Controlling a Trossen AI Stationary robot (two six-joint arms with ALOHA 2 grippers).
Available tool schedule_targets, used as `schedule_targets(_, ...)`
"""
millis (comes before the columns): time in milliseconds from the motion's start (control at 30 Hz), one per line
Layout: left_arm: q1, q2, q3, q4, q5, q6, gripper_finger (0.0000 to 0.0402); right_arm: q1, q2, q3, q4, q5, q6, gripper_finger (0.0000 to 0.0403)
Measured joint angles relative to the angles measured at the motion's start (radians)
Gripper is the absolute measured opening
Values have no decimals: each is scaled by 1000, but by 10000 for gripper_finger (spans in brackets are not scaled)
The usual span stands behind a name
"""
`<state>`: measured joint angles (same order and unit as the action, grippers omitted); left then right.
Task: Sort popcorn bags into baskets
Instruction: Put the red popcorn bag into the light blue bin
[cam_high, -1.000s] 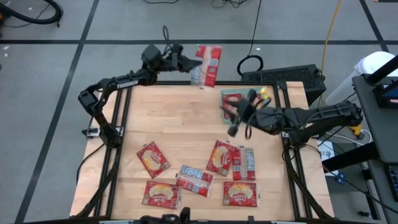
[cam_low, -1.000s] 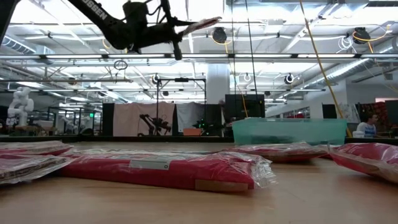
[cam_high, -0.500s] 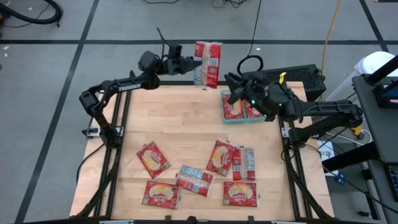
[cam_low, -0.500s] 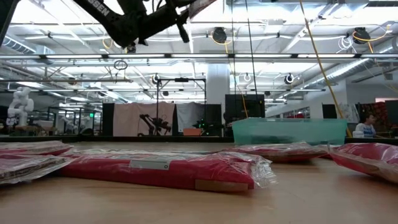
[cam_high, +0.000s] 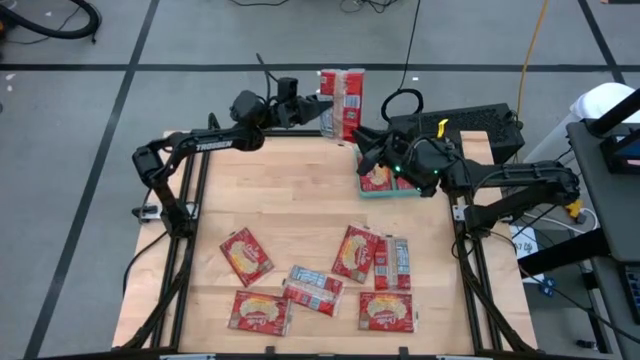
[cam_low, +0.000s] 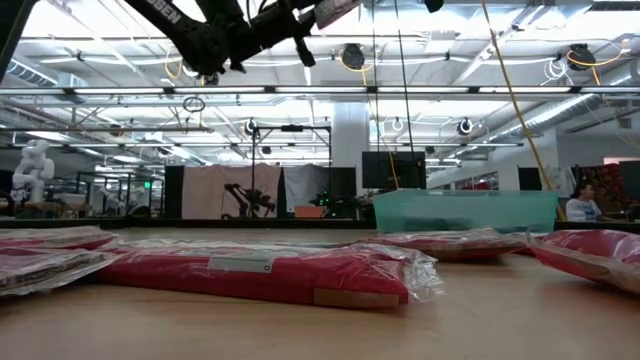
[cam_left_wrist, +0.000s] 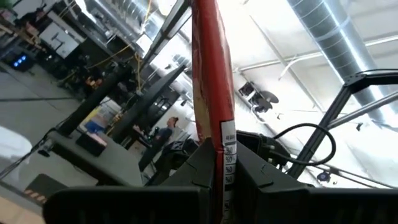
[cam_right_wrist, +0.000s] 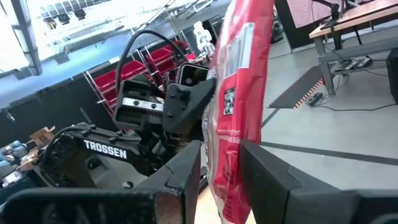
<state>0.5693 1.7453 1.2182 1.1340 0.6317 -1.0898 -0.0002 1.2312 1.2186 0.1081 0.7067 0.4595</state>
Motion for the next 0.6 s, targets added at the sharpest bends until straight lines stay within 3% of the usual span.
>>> schedule_targets(133, 6, 4, 0, -4, 6, 9, 30, 3, -17, 0, 6, -27, -7, 123)
schedule_targets(333, 29, 4, 0, 41, -5, -8, 30, 6, -65, 1, -10, -28, -34, 186)
schedule_targets(600, 10, 5, 0, 44, -124, 5, 30, -69, -53, 1, -53, -31, 5, 216)
